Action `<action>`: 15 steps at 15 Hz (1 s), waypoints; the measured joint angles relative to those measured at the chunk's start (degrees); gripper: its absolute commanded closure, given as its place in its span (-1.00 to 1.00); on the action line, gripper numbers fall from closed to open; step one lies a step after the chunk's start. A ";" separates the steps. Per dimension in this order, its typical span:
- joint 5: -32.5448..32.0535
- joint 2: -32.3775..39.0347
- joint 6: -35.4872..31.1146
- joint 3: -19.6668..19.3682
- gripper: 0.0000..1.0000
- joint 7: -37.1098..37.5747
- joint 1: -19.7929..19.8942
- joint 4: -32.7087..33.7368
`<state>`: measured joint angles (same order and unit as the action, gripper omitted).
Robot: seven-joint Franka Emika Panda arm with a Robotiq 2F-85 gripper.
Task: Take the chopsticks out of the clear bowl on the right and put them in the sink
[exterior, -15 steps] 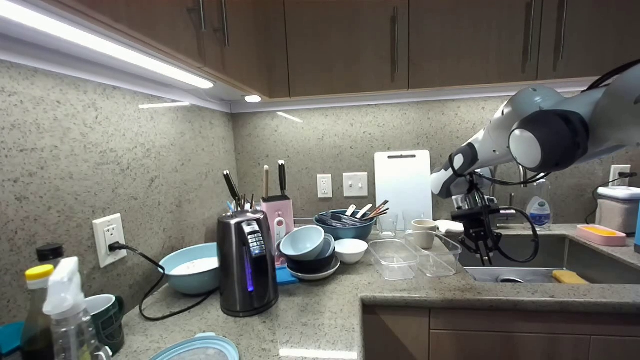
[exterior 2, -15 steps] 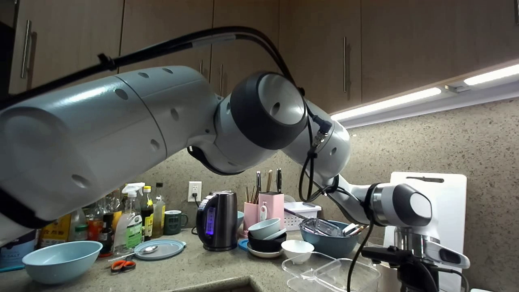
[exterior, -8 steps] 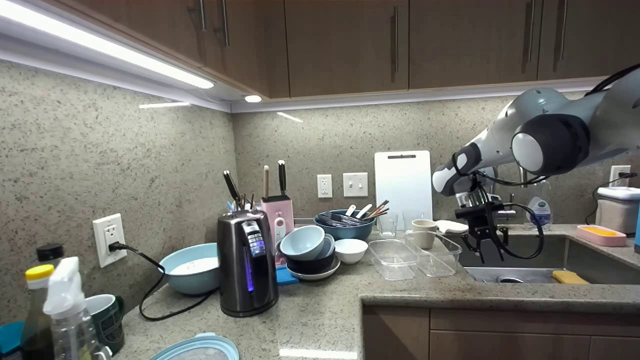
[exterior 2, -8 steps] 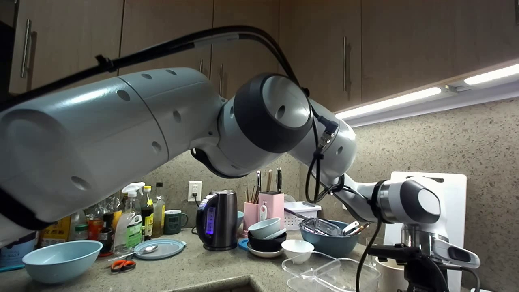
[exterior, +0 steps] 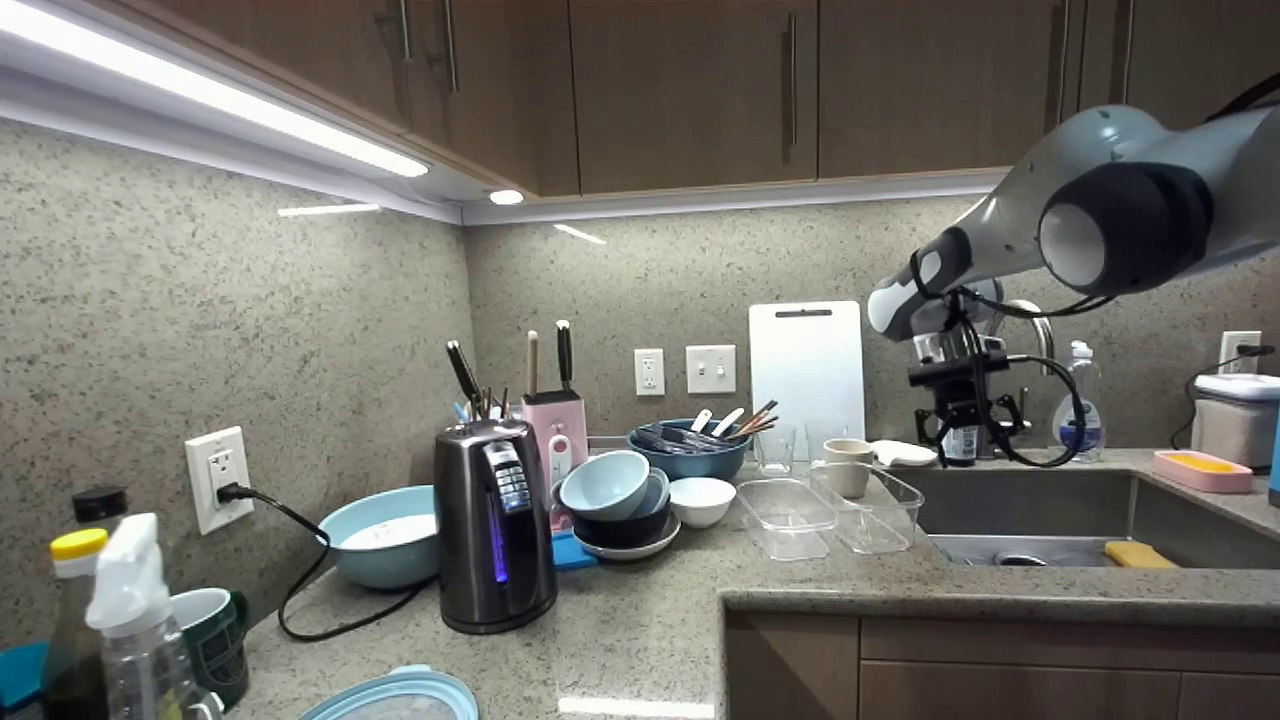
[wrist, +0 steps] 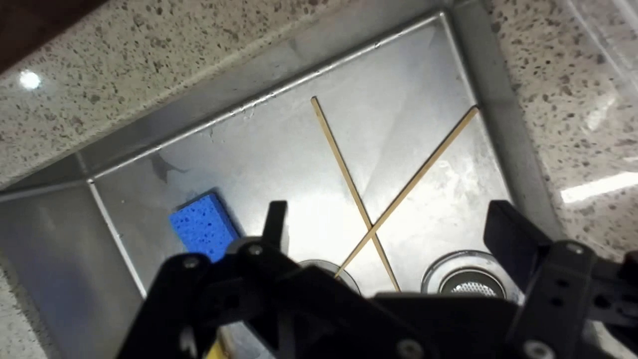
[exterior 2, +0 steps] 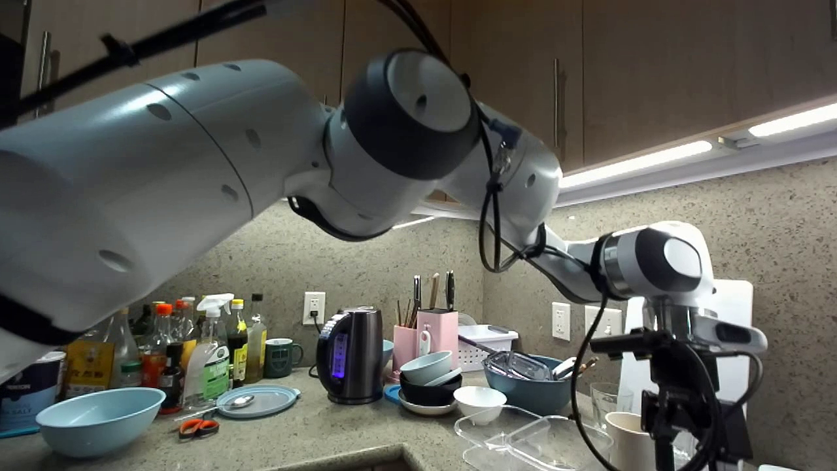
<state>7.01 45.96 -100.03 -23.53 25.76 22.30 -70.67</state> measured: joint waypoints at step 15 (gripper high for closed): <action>-13.01 -36.01 -4.79 4.92 -1.00 -5.50 -11.36 -35.62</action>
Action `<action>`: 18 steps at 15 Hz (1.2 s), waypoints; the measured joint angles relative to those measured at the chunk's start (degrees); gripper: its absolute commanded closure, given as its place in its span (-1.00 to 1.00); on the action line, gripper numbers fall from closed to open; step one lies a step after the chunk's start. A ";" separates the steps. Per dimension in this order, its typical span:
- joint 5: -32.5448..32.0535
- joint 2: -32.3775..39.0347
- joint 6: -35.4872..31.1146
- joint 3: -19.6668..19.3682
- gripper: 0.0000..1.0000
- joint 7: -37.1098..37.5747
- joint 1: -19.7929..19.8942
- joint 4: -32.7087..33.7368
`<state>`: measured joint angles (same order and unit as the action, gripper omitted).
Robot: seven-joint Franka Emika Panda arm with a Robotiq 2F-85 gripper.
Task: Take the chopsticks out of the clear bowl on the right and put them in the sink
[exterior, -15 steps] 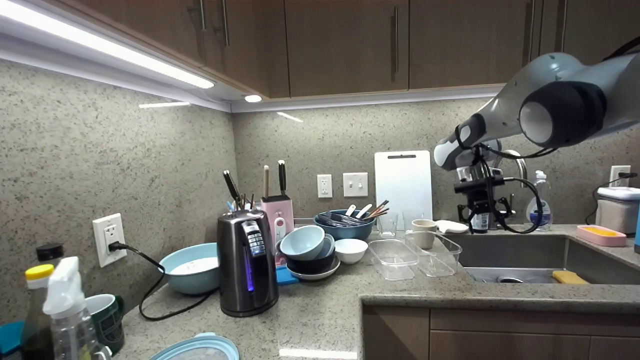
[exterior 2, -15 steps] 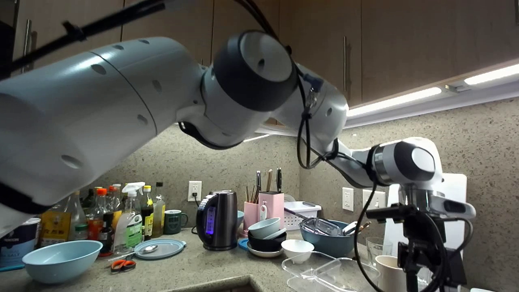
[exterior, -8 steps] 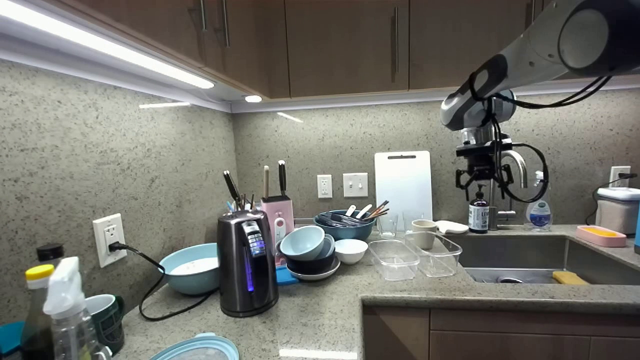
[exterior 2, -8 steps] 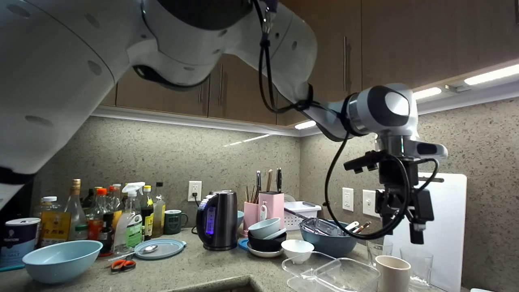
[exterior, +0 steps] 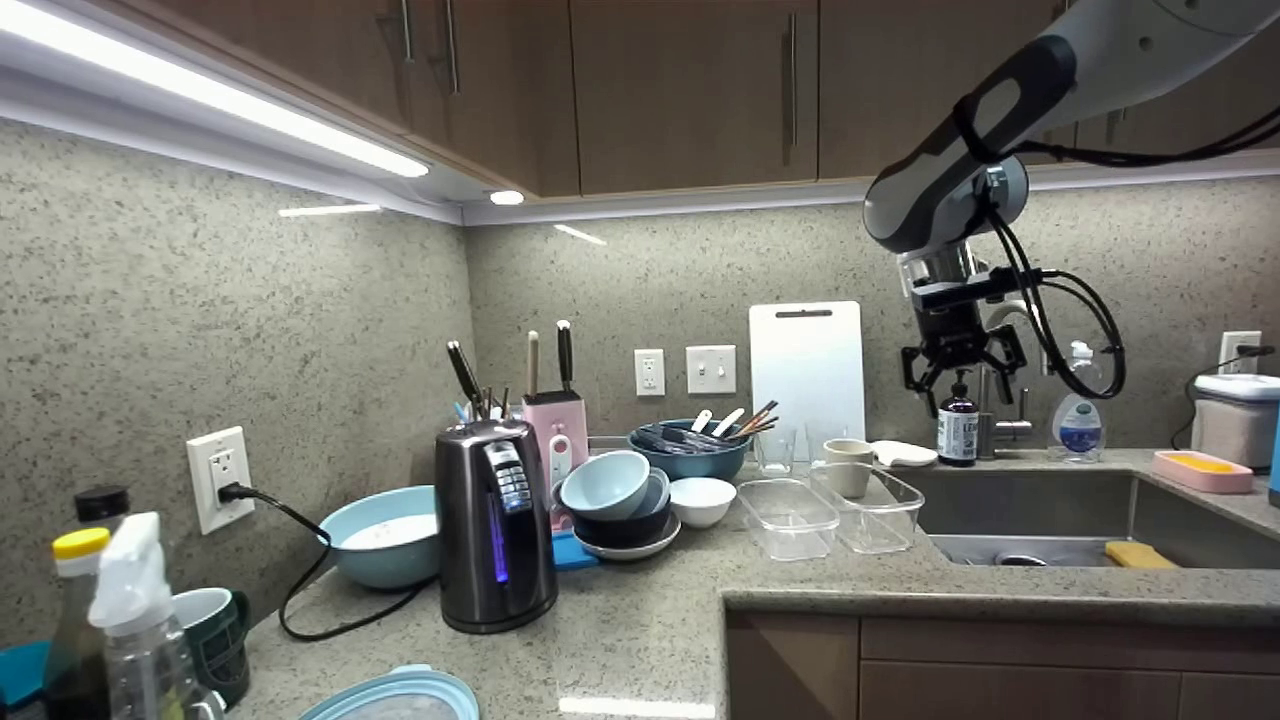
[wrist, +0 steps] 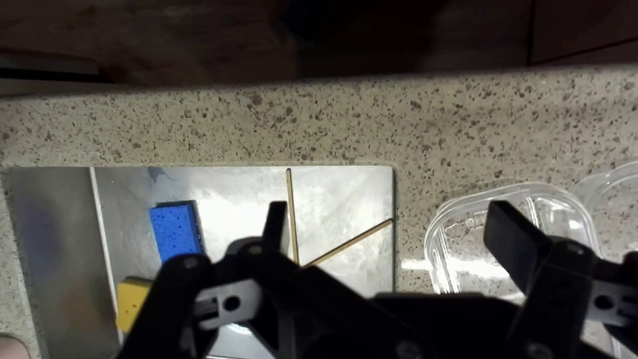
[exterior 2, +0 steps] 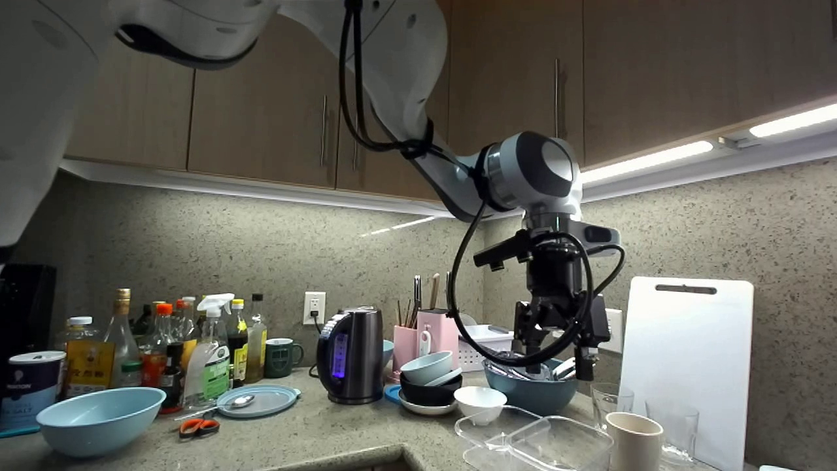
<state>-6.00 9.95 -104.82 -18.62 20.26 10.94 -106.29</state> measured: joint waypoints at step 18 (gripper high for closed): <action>-0.29 -1.37 -0.14 0.29 -1.00 -0.33 0.03 -1.53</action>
